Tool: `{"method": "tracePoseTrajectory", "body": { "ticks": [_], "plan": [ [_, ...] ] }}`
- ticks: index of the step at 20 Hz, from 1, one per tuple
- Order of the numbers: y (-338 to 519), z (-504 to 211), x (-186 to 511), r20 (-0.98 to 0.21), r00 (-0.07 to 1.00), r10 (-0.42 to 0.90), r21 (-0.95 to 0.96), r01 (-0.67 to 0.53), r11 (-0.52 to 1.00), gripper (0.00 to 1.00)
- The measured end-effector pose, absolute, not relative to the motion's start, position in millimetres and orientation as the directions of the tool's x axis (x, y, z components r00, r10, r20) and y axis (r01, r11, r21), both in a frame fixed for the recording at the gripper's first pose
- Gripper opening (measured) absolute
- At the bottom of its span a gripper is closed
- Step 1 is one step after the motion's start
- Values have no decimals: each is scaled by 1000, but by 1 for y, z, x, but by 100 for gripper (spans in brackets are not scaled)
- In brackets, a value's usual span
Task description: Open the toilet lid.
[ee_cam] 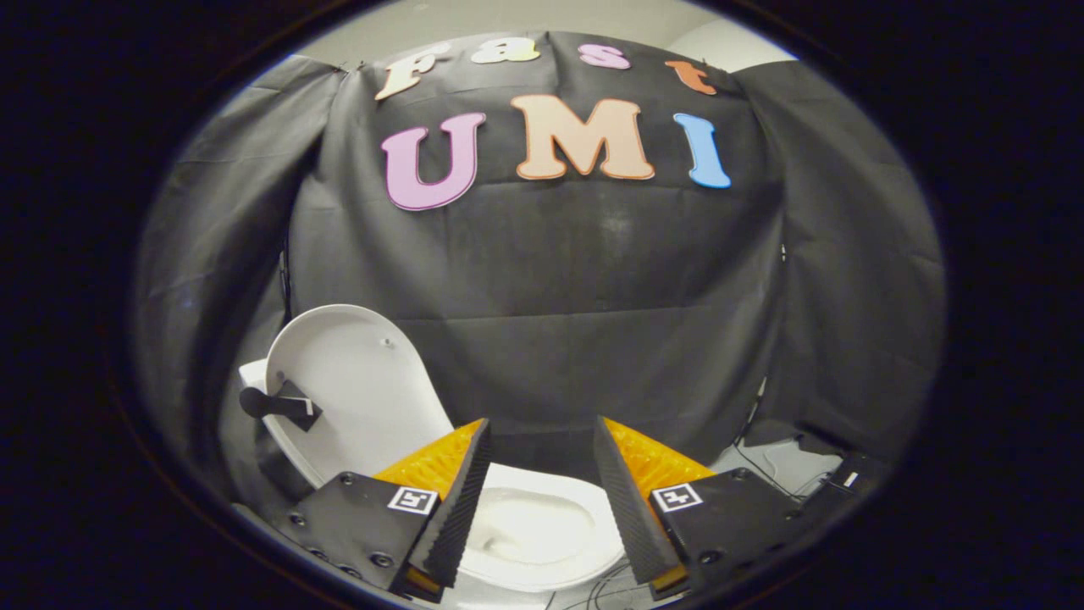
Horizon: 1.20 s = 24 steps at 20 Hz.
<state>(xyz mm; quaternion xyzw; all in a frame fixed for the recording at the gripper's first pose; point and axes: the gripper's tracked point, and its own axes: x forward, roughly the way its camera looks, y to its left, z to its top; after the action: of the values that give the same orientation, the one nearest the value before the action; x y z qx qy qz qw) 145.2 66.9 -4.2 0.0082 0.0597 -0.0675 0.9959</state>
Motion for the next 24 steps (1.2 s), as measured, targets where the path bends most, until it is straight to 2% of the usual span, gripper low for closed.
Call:
{"method": "tracePoseTrajectory", "body": {
  "ticks": [7, 9, 14, 21, 24],
  "plan": [
    [41, -34, 105, -175, 982, -65, -80, 51, 995, 78],
    [23, -36, 98, -165, 982, -88, -100, 72, 992, 78],
    [-7, -39, 87, -156, 978, -137, -69, 127, 989, 80],
    [-9, -40, 80, -167, 981, -102, -41, 96, 995, 81],
    [-16, -58, 72, -228, 970, -81, 38, 92, 995, 80]
  ]
}}
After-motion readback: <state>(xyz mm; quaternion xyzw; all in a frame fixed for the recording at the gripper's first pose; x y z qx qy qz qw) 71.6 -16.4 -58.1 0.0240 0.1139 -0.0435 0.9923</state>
